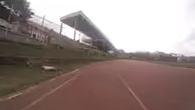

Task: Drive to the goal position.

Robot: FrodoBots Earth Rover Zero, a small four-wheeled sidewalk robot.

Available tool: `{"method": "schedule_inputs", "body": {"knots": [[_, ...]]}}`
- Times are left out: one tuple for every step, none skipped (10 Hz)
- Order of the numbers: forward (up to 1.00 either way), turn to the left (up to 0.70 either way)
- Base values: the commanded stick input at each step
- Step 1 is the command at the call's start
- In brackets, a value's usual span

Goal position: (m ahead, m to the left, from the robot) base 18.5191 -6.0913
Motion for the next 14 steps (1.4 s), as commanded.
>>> {"method": "schedule_inputs", "body": {"knots": [[0.70, 0.01], [0.70, -0.23], [0.70, -0.28], [0.70, -0.33], [0.70, -0.34], [0.70, -0.34], [0.70, -0.31], [0.70, -0.15], [0.70, 0.01], [0.70, 0.01], [0.70, 0.01], [0.70, 0.01], [0.70, 0.01], [0.70, 0.01]]}}
